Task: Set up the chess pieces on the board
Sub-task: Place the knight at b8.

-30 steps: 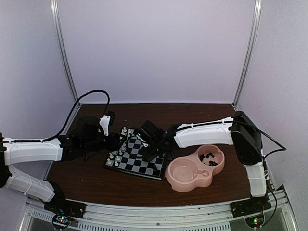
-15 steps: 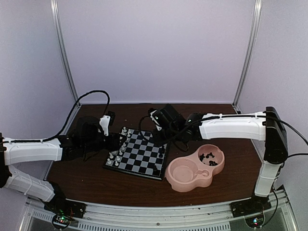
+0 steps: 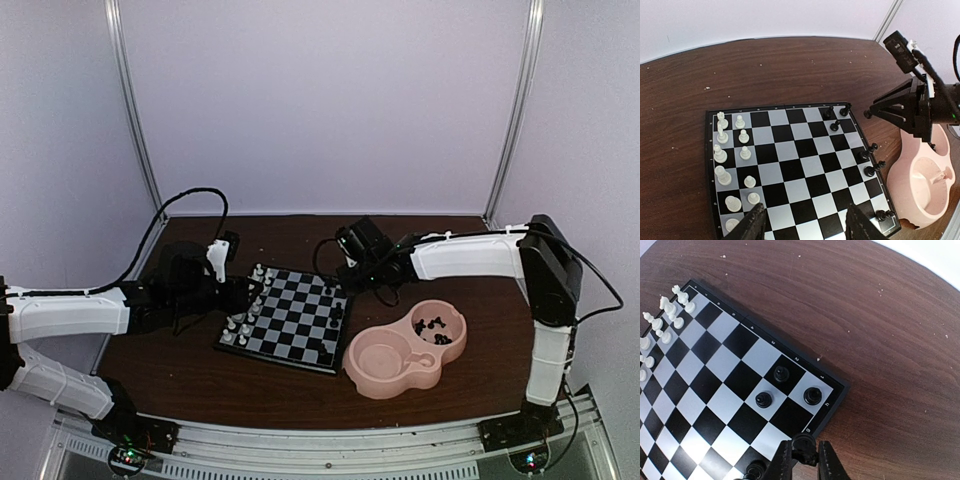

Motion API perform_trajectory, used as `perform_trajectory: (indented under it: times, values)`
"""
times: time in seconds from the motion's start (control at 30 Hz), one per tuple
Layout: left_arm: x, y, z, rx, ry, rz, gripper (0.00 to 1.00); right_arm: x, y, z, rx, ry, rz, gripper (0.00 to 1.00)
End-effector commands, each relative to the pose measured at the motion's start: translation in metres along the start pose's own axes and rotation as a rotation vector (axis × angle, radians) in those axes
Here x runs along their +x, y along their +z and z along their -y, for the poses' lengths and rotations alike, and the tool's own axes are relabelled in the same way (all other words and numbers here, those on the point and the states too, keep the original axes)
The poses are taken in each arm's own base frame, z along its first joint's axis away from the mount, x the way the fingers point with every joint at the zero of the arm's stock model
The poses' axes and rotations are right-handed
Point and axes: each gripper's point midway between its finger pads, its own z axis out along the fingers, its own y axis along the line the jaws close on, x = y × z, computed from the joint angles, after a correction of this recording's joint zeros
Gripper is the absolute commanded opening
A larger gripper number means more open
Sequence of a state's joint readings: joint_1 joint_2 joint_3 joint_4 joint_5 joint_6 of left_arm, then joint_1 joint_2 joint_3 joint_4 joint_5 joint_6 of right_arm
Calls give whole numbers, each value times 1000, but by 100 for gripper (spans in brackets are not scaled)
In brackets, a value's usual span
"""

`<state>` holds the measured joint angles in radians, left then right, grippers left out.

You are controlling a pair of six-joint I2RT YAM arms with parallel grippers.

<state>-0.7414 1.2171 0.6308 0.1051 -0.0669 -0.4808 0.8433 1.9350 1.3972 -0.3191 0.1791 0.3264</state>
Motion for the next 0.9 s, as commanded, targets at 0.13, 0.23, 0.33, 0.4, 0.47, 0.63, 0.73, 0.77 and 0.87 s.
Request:
perform_trajectory:
  times: [0.13, 0.23, 0.33, 0.4, 0.47, 0.63, 0.73, 0.77, 0.87]
  values:
    - [-21, -3, 8, 29, 1, 58, 55, 6, 17, -10, -25, -1, -23, 12]
    - [-20, -3, 8, 28, 1, 59, 55, 8, 22, -11, -26, -4, -32, 12]
    - [-21, -3, 8, 28, 1, 60, 55, 9, 28, -12, -25, -15, -37, 12]
    - [-20, -3, 8, 27, 0, 58, 55, 9, 31, -12, -17, -22, -37, 12]
    - [-20, -3, 8, 27, 0, 57, 55, 9, 35, -11, -10, -27, -40, 12]
    - [-19, -1, 8, 27, 1, 52, 55, 10, 42, -10, 7, -47, -42, 12]
    - [-18, 0, 8, 28, 0, 50, 55, 11, 44, -9, 13, -53, -42, 12]
    - [-18, 0, 8, 26, 0, 50, 55, 10, 44, -10, 12, -56, -40, 12]
    - [-19, 0, 8, 27, 0, 51, 55, 10, 45, -8, 21, -60, -41, 12]
